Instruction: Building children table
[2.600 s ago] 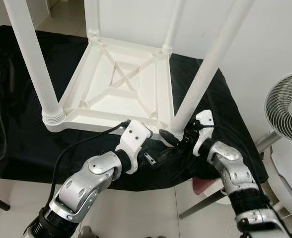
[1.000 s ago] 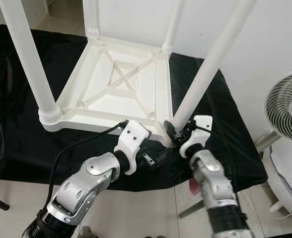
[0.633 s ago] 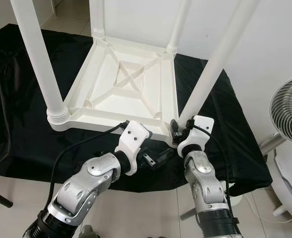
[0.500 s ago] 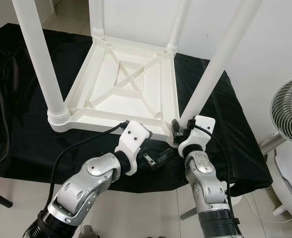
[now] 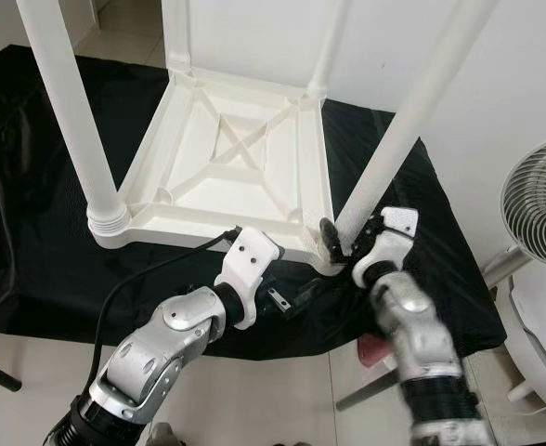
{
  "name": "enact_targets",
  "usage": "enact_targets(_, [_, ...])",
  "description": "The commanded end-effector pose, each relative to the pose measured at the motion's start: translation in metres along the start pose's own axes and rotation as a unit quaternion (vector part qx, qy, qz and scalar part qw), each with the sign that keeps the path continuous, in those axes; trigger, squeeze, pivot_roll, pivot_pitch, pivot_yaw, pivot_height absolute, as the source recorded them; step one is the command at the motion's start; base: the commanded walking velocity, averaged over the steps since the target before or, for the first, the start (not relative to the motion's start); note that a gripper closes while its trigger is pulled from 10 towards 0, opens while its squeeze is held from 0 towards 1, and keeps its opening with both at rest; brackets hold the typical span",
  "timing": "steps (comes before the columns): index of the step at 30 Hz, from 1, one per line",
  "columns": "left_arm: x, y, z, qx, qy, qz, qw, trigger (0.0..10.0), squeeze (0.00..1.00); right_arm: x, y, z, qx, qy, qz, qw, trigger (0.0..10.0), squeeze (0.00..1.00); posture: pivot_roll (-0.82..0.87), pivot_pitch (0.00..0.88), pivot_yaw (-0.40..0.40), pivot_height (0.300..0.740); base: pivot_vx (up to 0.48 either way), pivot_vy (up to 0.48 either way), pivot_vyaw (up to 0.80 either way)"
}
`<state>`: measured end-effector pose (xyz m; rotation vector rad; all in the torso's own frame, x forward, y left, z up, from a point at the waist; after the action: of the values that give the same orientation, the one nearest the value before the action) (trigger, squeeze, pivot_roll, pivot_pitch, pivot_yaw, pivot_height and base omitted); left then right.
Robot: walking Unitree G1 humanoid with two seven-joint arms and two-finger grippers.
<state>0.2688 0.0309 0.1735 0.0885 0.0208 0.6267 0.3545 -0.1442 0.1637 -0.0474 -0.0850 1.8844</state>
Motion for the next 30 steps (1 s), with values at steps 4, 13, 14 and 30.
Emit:
enact_targets(4, [-0.003,-0.001,0.000,0.004,-0.003,-0.024,1.000,10.0,0.00,-0.015,0.005,-0.005,0.024,0.032,0.106,0.994,10.0,0.00,0.10,0.087,-0.136,0.740,0.000,0.000,0.00])
enact_targets(13, [0.001,0.000,0.004,0.001,-0.011,-0.020,1.000,10.0,0.00,-0.015,0.006,-0.017,0.057,0.066,0.222,0.971,10.0,0.00,0.12,0.087,-0.132,0.740,0.000,0.000,0.00])
enact_targets(14, [0.001,0.000,0.004,0.001,-0.011,-0.020,1.000,10.0,0.00,-0.015,0.006,-0.017,0.057,0.066,0.222,0.971,10.0,0.00,0.12,0.087,-0.132,0.740,0.000,0.000,0.00])
enact_targets(30, [0.001,0.002,0.004,0.004,-0.011,-0.018,1.000,10.0,0.00,-0.026,0.005,-0.030,0.064,0.070,0.232,0.968,0.0,0.00,0.13,0.089,-0.128,0.740,0.000,0.000,0.00])
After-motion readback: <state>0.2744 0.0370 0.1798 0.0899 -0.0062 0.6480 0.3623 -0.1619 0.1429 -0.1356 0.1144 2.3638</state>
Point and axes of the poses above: a point about 5 cm out from each wrist's last joint towards the gripper, its own y axis pointing back from the gripper into the wrist, its own z axis along the axis of the wrist's last joint, x = y × z, the point moved 3 cm from there along -y, pointing out of the wrist towards the gripper, and after that the axes turned 2 degrees about y, right-handed, at the moved point
